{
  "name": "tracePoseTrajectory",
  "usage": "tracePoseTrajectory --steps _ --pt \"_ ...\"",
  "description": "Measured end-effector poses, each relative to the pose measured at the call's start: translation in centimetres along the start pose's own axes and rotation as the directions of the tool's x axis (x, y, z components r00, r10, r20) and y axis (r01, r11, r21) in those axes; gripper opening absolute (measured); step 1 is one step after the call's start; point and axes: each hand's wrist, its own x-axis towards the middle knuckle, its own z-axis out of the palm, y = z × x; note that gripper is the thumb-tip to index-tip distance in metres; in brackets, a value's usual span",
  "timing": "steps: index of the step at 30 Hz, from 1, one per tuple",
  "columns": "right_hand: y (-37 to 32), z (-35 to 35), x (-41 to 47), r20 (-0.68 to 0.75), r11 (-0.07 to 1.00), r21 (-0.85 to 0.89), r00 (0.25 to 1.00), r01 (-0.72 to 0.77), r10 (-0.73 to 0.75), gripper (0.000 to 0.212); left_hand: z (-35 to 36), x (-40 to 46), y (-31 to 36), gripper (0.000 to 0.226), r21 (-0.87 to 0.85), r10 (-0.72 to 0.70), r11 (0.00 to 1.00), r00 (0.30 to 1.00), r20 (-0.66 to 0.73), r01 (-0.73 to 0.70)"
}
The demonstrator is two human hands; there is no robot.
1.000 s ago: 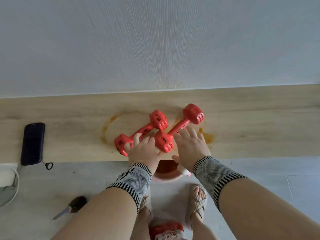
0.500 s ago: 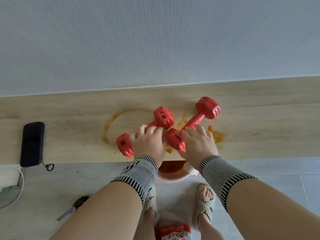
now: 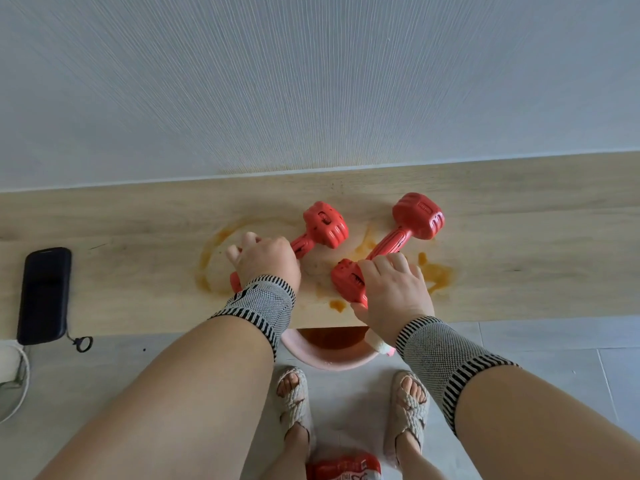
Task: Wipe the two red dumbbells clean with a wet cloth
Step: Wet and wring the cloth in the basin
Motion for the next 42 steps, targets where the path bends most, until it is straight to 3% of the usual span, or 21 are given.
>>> tracePoseTrajectory --steps 3,7,12,14,16,18,26,32,42 --pt "0.1 0.2 0.0 -0.019 1.0 0.007 1.0 -0.002 0.002 0.053 -0.2 0.8 0.3 0.016 -0.008 0.011 1.0 1.0 -0.017 -0.011" --pt "0.5 0.4 -1.2 0.047 0.995 0.072 0.997 -0.072 0.069 0.081 0.2 -0.6 0.6 0.036 -0.171 0.053 0.982 0.987 -0.149 -0.078" --pt "0.5 1.4 -5.0 0.098 0.967 0.151 0.976 -0.206 0.193 0.053 2.6 -6.6 1.1 0.029 -0.211 0.361 0.866 0.859 -0.362 -0.453" --pt "0.8 2.1 -6.5 0.154 0.954 0.166 0.962 -0.251 0.227 0.042 4.0 -9.1 1.3 0.026 -0.164 0.51 0.811 0.817 -0.269 -0.561" --pt "1.4 3.4 -7.7 0.231 0.951 0.143 0.944 -0.274 0.237 0.036 5.5 -10.9 1.8 0.031 -0.154 0.608 0.779 0.792 -0.051 -0.608" --pt "2.3 5.1 -8.6 0.305 0.952 0.121 0.923 -0.28 0.233 0.039 7.6 -11.5 2.5 0.042 -0.141 0.624 0.78 0.776 0.092 -0.61" --pt "5.9 15.9 -8.8 0.493 0.918 0.136 0.829 -0.372 0.263 0.055 19.8 -10.2 6.2 0.062 -0.131 0.59 0.791 0.687 0.423 -0.598" --pt "7.8 24.2 -5.8 0.54 0.864 0.193 0.785 -0.466 0.303 0.061 28.3 -7.7 8.5 0.074 -0.158 0.562 0.801 0.635 0.53 -0.577" --pt "10.0 34.7 1.1 0.401 0.738 0.286 0.776 -0.611 0.487 0.049 36.5 0.0 11.3 0.057 -0.234 0.483 0.874 0.71 0.513 -0.425"
